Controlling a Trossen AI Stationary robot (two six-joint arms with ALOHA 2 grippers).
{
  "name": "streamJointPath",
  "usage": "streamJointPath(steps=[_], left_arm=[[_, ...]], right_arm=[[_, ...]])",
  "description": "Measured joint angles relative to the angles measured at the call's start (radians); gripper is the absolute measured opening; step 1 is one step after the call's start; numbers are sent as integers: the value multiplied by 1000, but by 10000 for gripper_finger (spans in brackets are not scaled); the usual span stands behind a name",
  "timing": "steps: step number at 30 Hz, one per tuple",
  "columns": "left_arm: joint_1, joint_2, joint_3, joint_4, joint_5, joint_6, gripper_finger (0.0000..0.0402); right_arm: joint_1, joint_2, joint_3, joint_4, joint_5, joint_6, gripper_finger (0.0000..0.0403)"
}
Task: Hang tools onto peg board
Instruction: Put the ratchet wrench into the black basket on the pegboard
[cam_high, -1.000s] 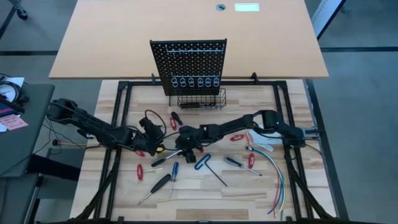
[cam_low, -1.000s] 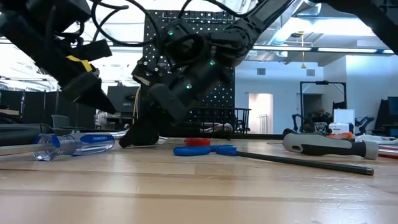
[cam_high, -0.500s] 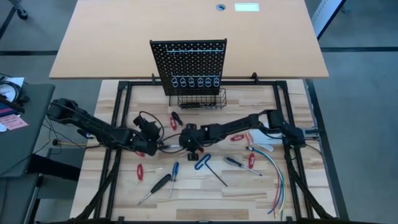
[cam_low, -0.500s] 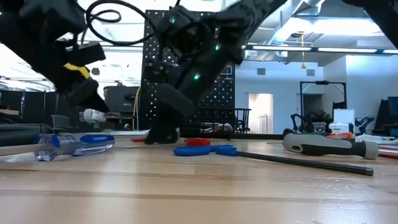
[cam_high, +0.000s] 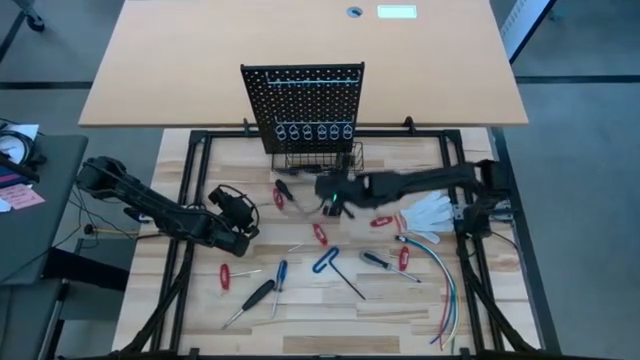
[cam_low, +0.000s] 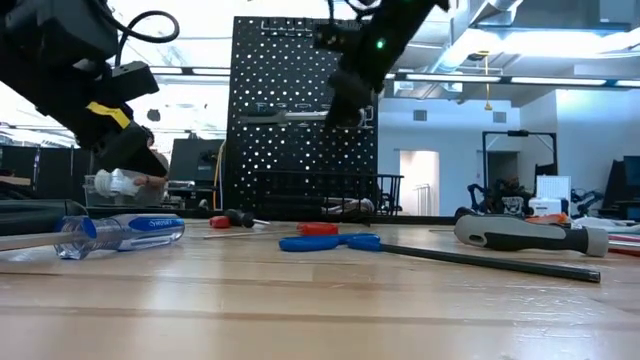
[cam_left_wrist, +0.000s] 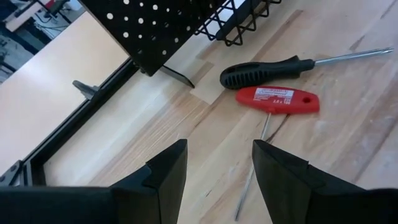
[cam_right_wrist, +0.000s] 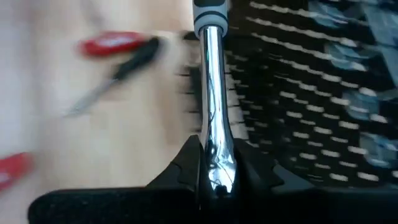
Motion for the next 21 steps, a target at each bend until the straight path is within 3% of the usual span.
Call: streamJointPath(steps=[6, 21], left_arm=[[0, 0, 0, 0, -1, 1, 175], [0, 0, 0, 0, -1, 1, 175]], right_arm=[[-110, 30, -7, 6, -57, -157, 63], [-202, 57, -5, 1, -79, -168, 92]])
